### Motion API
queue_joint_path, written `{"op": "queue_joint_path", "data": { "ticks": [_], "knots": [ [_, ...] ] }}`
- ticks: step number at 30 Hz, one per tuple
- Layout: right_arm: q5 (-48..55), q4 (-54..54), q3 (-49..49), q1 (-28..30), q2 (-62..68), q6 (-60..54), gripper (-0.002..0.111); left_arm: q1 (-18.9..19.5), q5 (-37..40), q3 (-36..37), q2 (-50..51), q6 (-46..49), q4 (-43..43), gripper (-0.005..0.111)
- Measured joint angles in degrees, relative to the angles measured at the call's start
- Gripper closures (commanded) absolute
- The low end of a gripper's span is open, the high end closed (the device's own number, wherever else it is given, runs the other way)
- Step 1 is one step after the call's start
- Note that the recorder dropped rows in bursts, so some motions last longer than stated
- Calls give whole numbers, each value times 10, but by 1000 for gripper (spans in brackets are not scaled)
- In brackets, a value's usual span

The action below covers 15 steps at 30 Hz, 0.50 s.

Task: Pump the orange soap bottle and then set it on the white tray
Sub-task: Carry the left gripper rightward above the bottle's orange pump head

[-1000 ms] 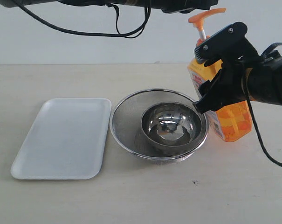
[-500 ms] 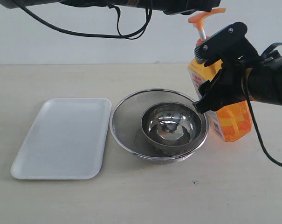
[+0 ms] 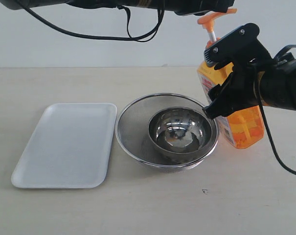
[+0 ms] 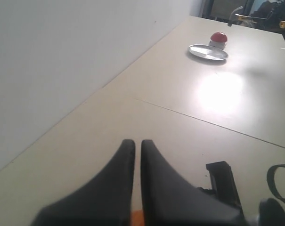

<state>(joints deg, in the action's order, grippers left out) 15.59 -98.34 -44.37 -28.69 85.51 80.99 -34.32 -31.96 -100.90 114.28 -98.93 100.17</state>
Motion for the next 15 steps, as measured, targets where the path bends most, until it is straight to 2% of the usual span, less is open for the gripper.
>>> {"op": "queue_joint_path", "data": {
  "ticks": [8,15],
  "knots": [
    [-1,0,0,0,0,0,108,0,15,0,2,0,0,102],
    [-1,0,0,0,1,0,108,0,-7,-2,17,0,-5,102]
  ]
}}
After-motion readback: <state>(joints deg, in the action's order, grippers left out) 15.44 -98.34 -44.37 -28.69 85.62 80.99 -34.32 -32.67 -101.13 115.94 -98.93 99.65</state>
